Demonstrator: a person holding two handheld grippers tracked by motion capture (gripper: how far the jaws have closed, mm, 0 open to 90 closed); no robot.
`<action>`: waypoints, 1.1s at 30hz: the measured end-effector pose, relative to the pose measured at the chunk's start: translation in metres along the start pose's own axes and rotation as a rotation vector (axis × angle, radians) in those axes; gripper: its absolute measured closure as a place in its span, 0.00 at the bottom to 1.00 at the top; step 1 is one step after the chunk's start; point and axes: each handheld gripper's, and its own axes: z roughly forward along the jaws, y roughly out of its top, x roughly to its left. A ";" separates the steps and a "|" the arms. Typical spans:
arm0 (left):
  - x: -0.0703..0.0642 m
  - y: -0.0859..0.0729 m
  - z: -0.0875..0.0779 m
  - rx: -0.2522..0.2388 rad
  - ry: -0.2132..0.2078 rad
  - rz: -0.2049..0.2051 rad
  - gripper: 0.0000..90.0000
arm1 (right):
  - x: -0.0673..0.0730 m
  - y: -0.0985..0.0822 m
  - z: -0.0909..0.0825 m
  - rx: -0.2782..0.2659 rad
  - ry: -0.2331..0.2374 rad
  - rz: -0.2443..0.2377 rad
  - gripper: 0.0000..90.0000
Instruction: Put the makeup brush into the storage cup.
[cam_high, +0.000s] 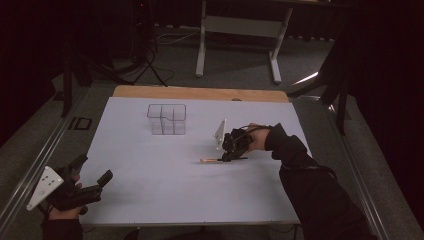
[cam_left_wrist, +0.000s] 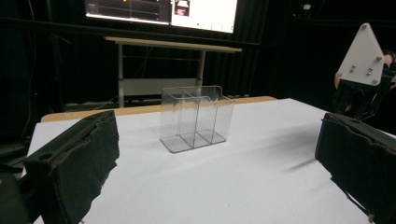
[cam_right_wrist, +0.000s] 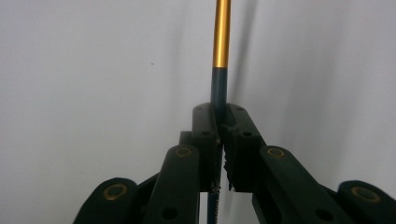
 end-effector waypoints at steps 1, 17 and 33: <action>0.000 0.000 0.001 0.001 -0.002 -0.003 0.00 | 0.001 -0.001 0.000 -0.002 0.010 0.040 0.93; -0.003 0.002 0.020 0.028 -0.067 -0.027 0.00 | 0.005 -0.028 -0.003 -0.143 0.078 0.520 0.93; -0.009 0.007 0.034 0.050 -0.124 -0.036 0.00 | 0.034 -0.043 -0.003 -0.387 0.070 0.661 0.93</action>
